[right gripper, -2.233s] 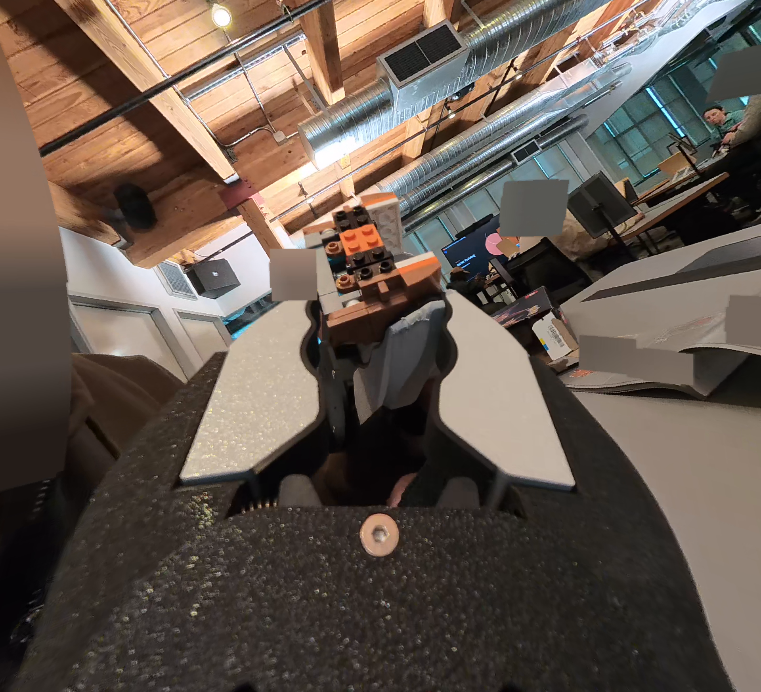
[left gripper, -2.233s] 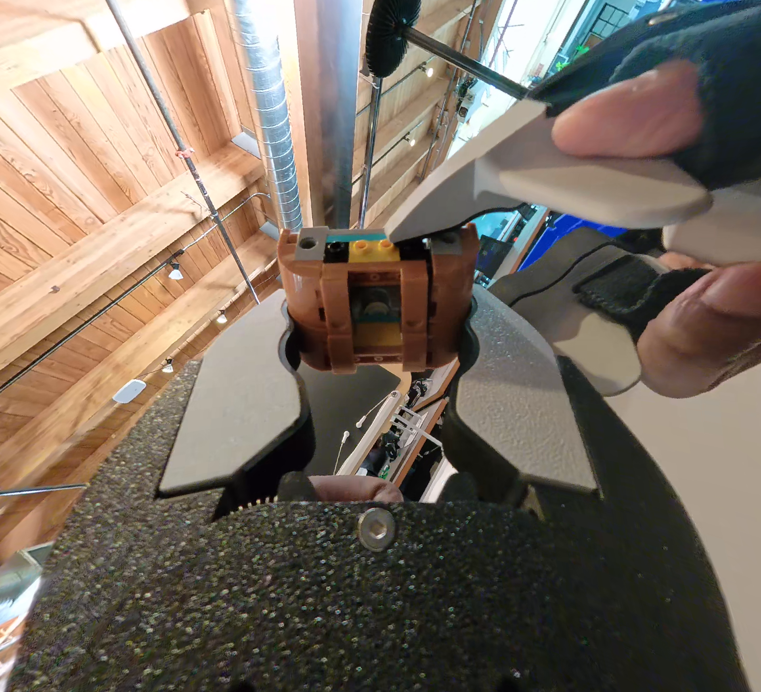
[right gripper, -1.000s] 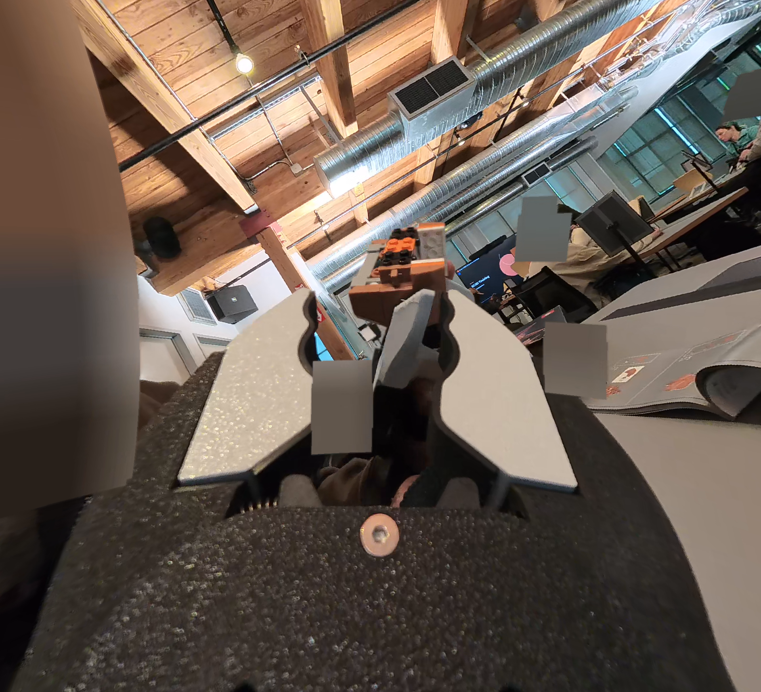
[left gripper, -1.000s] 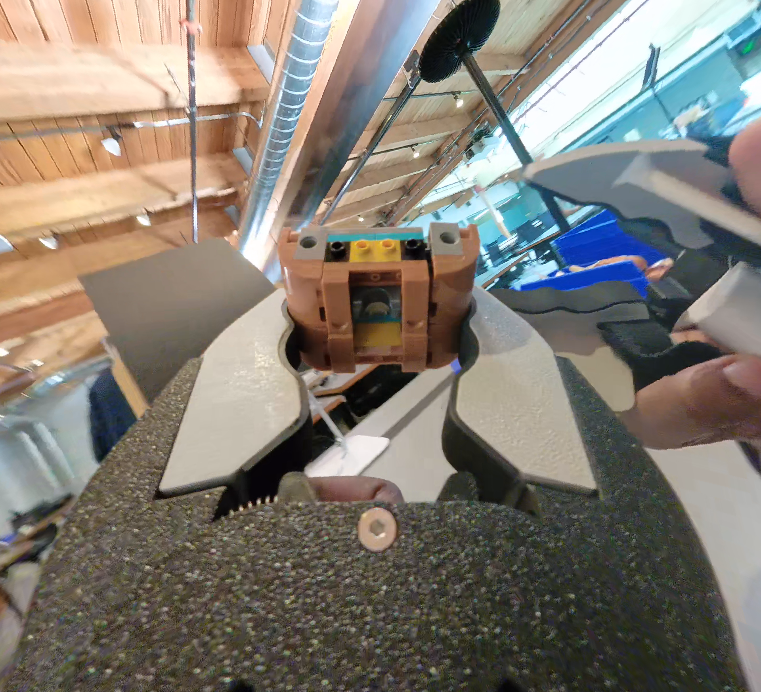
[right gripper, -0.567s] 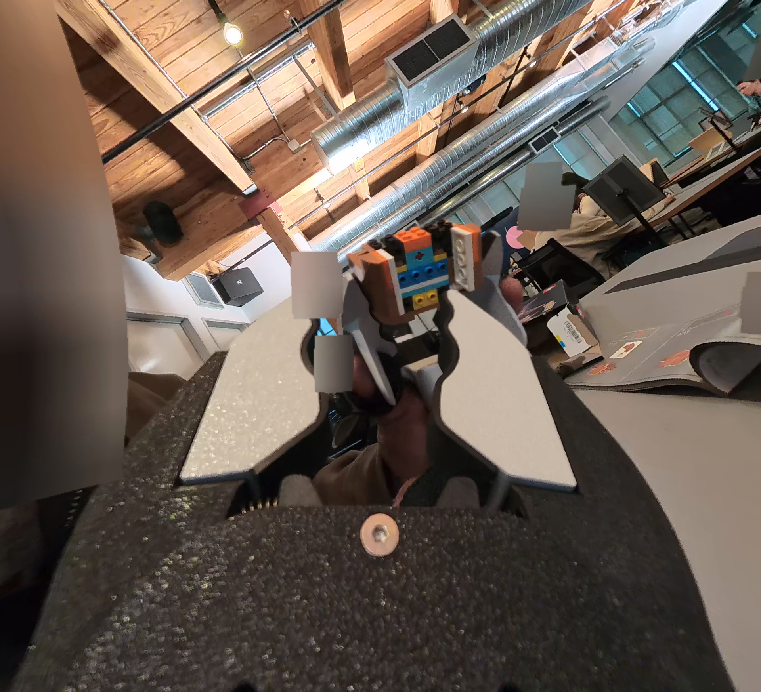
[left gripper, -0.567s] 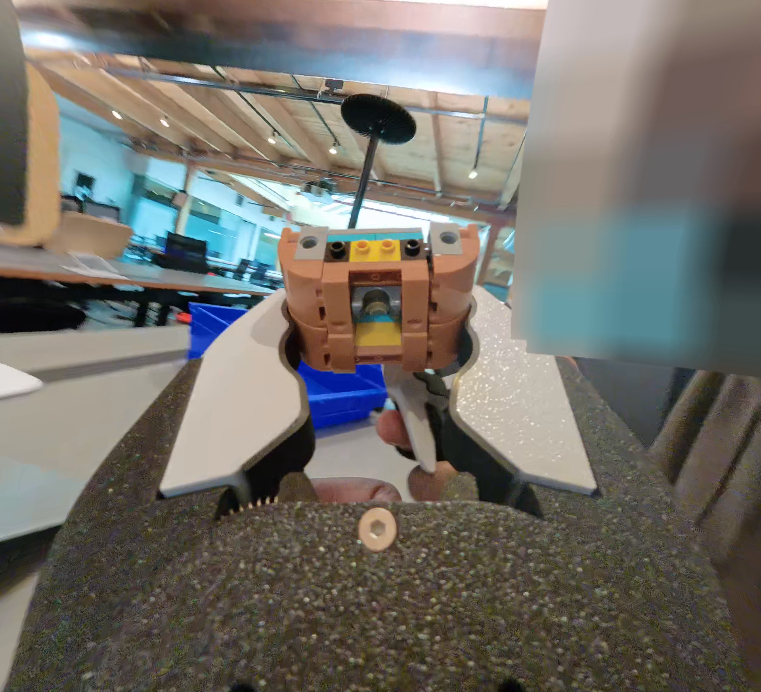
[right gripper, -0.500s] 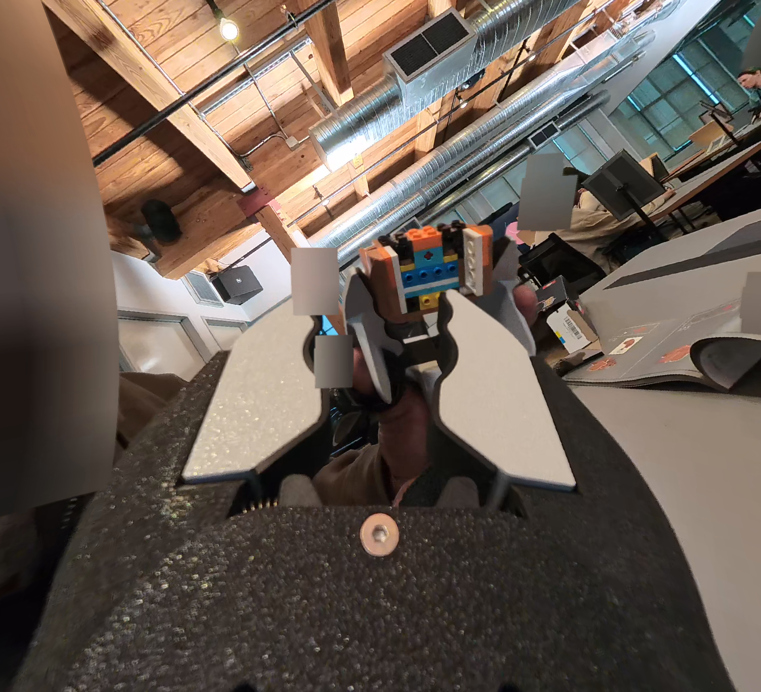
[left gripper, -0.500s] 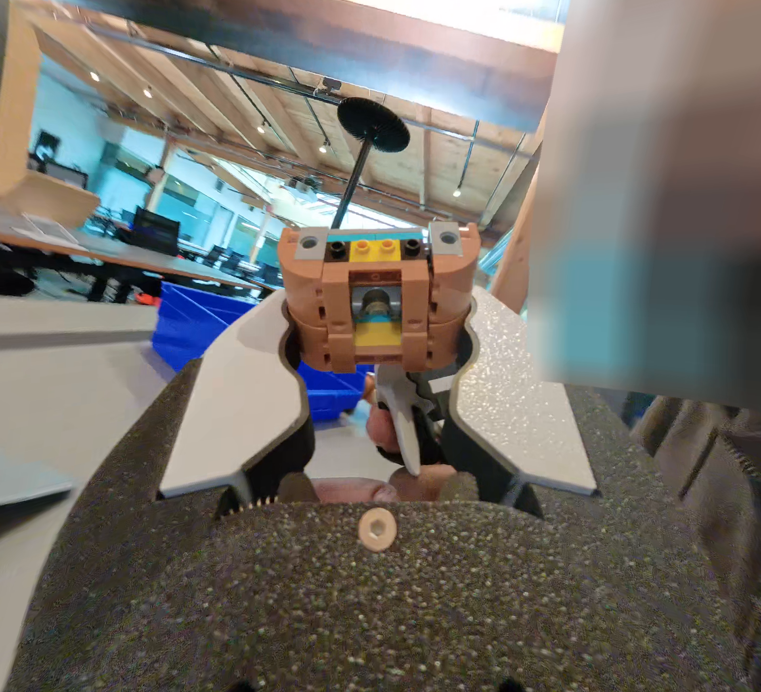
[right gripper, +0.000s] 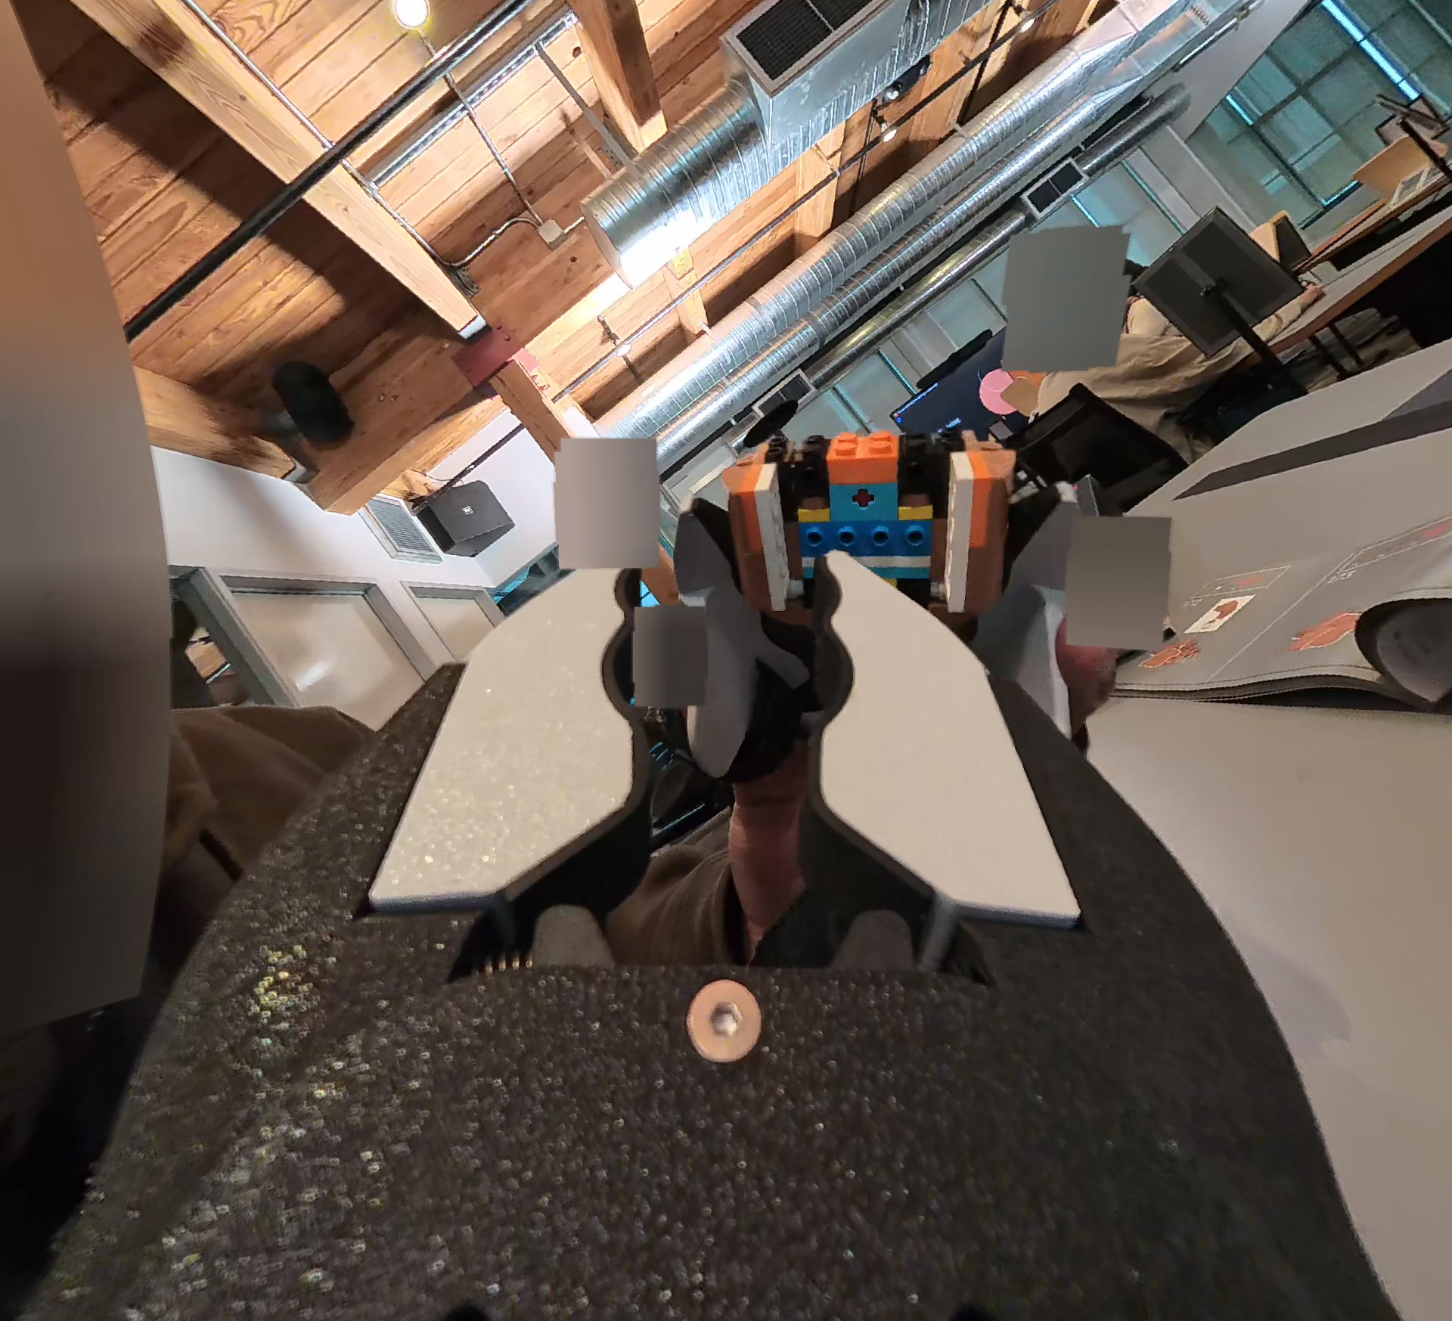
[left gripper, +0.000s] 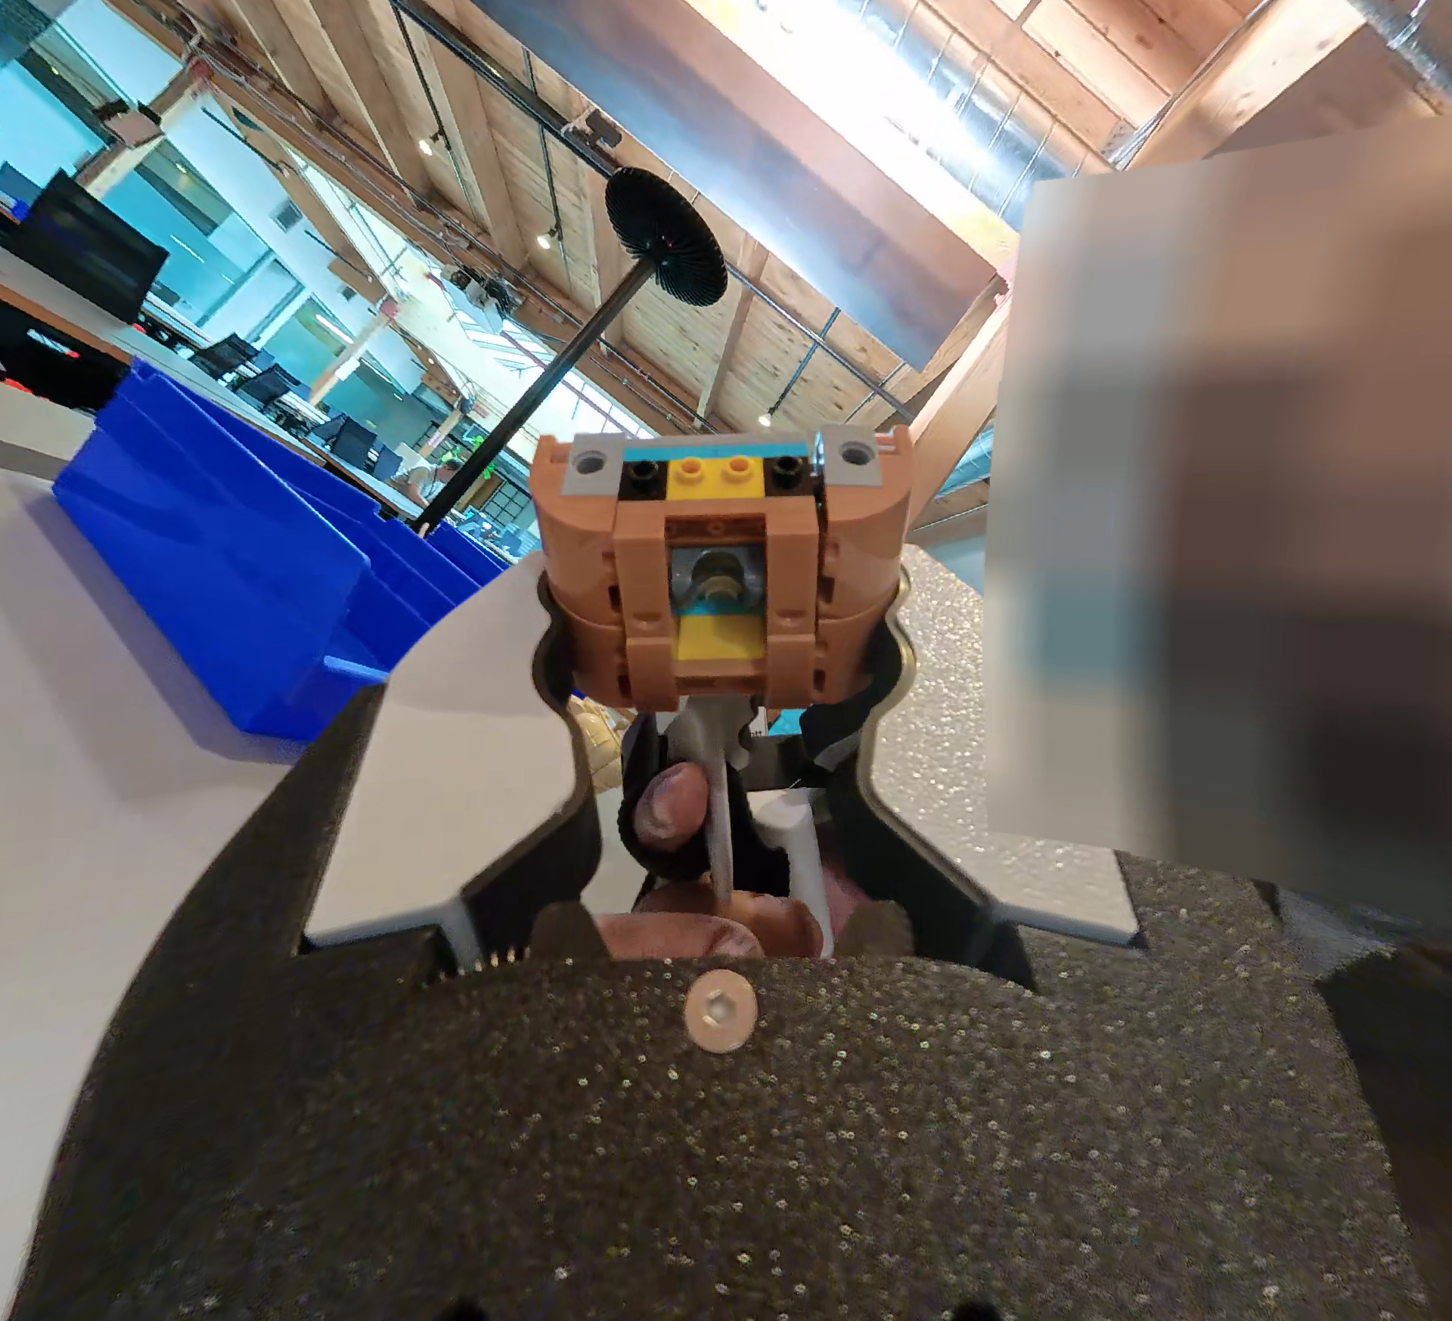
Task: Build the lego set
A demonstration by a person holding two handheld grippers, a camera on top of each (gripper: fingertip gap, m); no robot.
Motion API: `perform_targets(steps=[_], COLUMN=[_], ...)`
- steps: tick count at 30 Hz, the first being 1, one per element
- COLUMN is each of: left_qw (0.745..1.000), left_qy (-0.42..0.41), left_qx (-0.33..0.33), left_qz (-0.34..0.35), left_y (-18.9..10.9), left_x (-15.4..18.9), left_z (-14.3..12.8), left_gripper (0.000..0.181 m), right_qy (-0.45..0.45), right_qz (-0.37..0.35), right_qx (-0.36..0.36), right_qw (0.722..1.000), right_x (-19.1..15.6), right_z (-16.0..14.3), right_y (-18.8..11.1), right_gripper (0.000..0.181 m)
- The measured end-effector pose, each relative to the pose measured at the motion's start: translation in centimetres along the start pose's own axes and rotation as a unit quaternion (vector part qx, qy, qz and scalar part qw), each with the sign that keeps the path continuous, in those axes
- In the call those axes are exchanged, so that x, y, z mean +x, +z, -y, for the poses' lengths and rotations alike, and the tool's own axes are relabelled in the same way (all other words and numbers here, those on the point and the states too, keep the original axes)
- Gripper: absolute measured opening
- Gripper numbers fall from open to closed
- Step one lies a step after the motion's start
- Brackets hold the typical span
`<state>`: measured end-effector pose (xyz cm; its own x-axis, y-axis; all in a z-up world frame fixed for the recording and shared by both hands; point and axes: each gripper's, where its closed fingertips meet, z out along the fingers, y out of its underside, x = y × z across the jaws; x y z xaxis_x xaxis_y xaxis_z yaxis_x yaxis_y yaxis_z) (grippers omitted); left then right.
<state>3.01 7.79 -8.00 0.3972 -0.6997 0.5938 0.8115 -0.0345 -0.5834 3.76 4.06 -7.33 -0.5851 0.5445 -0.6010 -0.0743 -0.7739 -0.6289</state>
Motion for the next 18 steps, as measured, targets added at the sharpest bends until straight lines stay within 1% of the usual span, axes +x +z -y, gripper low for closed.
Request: perform_targets(steps=[5, 9, 18], left_qw=[1.000, 1.000, 0.999], left_qy=[-0.026, -0.002, 0.032], left_qx=[-0.008, -0.024, -0.038], left_qz=[0.000, 0.003, 0.013], left_y=[0.0, 0.2, 0.1], left_x=[-0.4, -0.2, -0.2], left_z=[-0.8, -1.3, -1.6], left_gripper=[0.077, 0.077, 0.077], right_qy=[-0.004, -0.012, -0.024], right_qz=[0.004, -0.006, -0.007], right_qx=[-0.014, -0.014, -0.023], right_qw=[1.000, 1.000, 0.999], right_x=[-0.1, 0.2, 0.0], right_z=[-0.6, -0.6, -0.7], right_y=[0.2, -0.2, -0.4], right_gripper=[0.039, 0.026, 0.028])
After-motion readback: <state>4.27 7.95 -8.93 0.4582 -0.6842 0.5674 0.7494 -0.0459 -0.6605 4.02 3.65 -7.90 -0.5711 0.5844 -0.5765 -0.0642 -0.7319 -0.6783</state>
